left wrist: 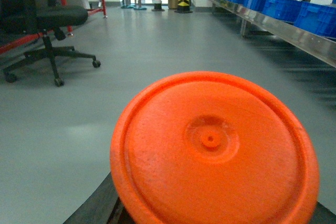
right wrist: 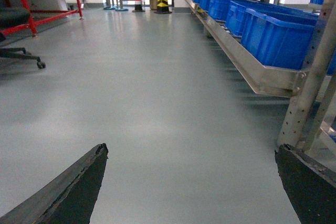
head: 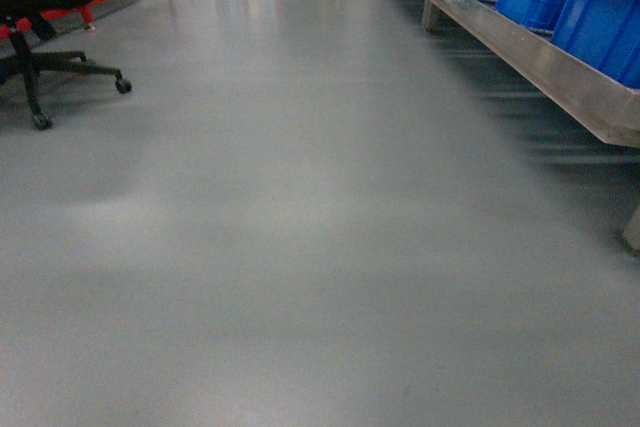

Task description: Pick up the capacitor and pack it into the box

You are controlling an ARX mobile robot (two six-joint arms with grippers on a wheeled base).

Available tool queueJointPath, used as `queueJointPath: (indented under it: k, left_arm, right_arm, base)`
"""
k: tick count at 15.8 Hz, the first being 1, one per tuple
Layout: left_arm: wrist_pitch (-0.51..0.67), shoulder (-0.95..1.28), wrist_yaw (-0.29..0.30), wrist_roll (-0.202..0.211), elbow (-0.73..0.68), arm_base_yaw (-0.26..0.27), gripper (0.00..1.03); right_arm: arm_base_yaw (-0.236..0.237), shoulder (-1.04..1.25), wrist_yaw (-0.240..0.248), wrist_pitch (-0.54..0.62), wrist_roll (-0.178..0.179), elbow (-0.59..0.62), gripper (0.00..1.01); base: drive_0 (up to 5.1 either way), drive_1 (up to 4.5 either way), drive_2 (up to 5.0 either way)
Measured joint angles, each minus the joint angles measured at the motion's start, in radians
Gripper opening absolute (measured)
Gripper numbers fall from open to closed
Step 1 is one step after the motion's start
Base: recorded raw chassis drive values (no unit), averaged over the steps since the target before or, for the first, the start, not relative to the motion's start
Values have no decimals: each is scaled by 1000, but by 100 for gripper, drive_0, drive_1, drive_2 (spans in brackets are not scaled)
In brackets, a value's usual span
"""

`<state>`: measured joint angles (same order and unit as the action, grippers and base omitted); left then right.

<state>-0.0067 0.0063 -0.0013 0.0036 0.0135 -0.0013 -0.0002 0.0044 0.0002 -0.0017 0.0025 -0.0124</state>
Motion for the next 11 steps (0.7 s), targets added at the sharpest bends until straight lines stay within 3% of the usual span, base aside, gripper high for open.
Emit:
queueJointPath:
  k: [11]
  left_arm:
    - [1, 0, -1, 0, 0, 0, 44]
  right_arm:
    - [0, 0, 0, 0, 0, 0, 98]
  base:
    - [-502, 243, 243]
